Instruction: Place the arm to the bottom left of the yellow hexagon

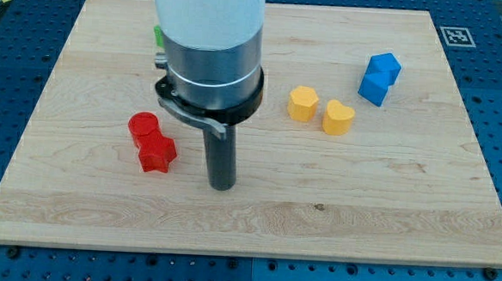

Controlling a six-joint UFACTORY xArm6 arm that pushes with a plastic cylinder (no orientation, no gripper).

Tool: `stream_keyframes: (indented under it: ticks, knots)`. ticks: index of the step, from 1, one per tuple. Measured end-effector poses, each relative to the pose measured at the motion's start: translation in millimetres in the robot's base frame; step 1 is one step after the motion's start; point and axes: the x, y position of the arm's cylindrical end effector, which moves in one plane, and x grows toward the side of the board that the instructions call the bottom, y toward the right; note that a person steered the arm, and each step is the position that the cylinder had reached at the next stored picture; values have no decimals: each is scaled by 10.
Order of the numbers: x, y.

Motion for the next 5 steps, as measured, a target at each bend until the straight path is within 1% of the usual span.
stream_keyframes:
  ticks: [1,2,3,5]
  knots:
    - [-24,295]
    - [-296,366]
    - [-649,270]
    - [-730,257]
